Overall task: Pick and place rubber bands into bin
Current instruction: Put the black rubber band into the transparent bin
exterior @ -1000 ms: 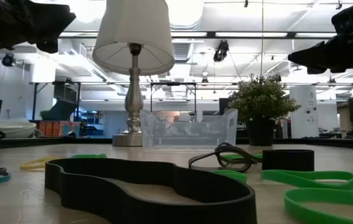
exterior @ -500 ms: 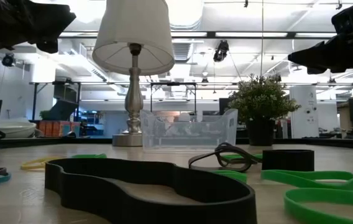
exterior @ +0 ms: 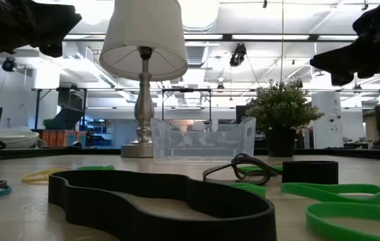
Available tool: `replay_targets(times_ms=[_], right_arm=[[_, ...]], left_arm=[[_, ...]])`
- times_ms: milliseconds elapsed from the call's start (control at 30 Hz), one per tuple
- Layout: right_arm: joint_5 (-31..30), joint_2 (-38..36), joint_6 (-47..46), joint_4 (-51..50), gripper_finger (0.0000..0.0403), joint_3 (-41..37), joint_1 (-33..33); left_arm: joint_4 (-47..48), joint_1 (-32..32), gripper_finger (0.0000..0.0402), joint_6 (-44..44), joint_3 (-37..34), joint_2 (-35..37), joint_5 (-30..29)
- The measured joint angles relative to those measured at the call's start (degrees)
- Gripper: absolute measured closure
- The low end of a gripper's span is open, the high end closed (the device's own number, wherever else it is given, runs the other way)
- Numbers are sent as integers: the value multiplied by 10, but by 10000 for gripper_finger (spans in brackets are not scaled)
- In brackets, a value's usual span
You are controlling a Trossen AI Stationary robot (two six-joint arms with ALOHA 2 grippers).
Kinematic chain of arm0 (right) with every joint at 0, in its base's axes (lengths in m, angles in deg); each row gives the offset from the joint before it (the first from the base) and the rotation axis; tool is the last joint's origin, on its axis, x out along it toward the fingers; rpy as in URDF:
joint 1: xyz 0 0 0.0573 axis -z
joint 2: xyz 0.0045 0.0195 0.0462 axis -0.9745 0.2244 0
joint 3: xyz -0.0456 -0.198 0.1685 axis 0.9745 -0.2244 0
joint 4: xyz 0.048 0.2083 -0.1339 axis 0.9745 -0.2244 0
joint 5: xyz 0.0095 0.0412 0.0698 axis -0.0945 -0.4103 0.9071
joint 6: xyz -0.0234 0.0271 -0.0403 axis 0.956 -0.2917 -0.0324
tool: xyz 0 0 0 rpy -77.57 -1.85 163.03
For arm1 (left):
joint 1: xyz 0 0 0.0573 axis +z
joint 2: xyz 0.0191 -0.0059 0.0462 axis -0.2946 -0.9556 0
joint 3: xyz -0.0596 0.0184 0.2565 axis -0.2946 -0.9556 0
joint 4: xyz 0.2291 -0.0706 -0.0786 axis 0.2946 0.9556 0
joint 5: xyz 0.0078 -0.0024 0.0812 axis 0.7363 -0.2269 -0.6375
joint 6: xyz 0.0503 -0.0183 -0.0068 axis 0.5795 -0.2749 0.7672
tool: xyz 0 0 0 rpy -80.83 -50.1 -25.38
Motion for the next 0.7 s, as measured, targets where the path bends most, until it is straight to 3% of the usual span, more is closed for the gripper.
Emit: replay_targets(times_ms=[367,600,700], right_arm=[[1,0,-108,0,335,0,0],[0,0,-63,6,335,0,0],[0,0,-88,14,335,0,0]], left_arm=[[-5,0,297,7,0,0,0],[-47,0,297,31,0,5,0],[-44,0,297,30,0,5,0]])
